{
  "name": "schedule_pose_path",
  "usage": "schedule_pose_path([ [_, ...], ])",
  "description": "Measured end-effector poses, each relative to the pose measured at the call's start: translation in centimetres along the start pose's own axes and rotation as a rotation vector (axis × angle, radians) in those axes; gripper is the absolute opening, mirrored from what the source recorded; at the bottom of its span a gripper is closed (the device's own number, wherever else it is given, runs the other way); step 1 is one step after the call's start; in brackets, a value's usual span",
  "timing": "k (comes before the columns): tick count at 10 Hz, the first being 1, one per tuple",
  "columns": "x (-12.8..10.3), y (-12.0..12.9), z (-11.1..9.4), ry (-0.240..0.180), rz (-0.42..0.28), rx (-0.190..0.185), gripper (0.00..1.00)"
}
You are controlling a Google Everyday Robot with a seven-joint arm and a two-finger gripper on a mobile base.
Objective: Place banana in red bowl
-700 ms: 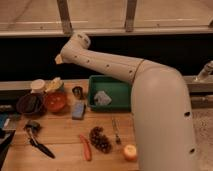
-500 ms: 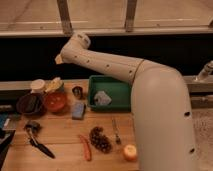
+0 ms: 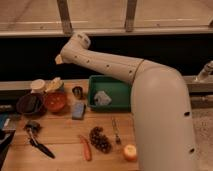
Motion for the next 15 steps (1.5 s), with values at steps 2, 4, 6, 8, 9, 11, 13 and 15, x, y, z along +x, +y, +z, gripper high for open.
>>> schedule_pose_path([
  [2,0.00,0.00,0.00,0.000,0.000,0.000,0.67],
  [4,0.00,0.00,0.00,0.000,0.000,0.000,0.67],
  [6,0.00,0.00,0.00,0.000,0.000,0.000,0.67],
  [8,0.00,0.00,0.00,0.000,0.000,0.000,0.67],
  [9,0.00,0.00,0.00,0.000,0.000,0.000,0.67],
  [11,0.00,0.00,0.00,0.000,0.000,0.000,0.67],
  [13,-0.01,0.00,-0.01,0.000,0.000,0.000,0.67],
  [15,-0.46,-0.05,-0.05,-0.016,-0.020,0.008,0.67],
])
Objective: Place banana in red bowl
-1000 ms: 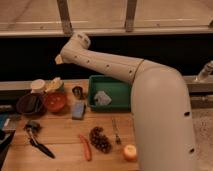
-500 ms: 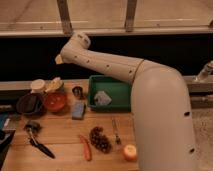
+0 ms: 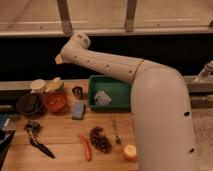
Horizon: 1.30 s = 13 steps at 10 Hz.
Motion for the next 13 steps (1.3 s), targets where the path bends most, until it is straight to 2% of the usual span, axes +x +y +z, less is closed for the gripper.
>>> schedule_pose_path([
  [2,-2.1,1.4,0.5,-0.051,-0.053,0.016,0.67],
  [5,-3.0,3.6,2.4,-0.057,-0.082,0.014,0.67],
  [7,-0.8,3.7,3.4,0.012,-0.095,0.005,0.67],
  [9,2.3,4.7,4.5,0.106,-0.102,-0.020,0.67],
  [10,3.3,5.3,4.7,0.130,-0.103,-0.032,0.67],
  [13,3.3,5.0,4.6,0.128,-0.101,-0.029,0.67],
])
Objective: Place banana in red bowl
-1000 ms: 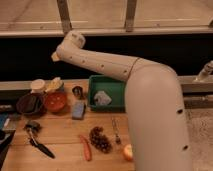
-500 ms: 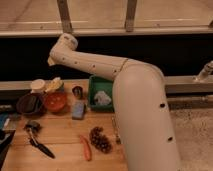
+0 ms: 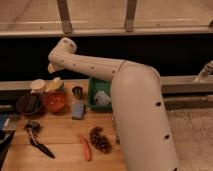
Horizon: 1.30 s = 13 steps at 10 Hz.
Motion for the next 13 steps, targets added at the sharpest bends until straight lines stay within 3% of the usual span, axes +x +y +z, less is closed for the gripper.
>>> schedule_pose_path([
  [3,0.2,0.4,0.6,0.020,0.002,-0.021,0.67],
  [7,3.8,3.0,5.6,0.119,-0.005,-0.091,0.67],
  [10,5.5,4.6,8.0,0.181,-0.008,-0.137,0.67],
  [13,7.0,6.5,10.0,0.215,0.000,-0.194,0.67],
])
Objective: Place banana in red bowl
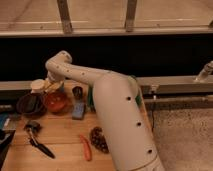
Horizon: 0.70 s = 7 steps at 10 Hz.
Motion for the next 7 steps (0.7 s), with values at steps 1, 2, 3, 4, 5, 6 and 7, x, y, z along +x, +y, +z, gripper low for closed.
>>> schedule_pose_path([
  [1,0.2,0.2,0.4,0.004,0.003,-0.011,0.67],
  [2,0.3,0.6,0.9,0.009,0.002,-0.023,0.67],
  [3,0.2,0.9,1.2,0.011,0.000,-0.032,0.64],
  [4,0.2,1.2,1.5,0.012,-0.002,-0.039,0.55],
  [5,0.1,1.3,1.6,0.012,-0.003,-0.043,0.46],
  [6,0.1,1.4,1.7,0.012,-0.004,-0.045,0.36],
  [7,0.0,1.5,1.8,0.011,-0.004,-0.047,0.27],
])
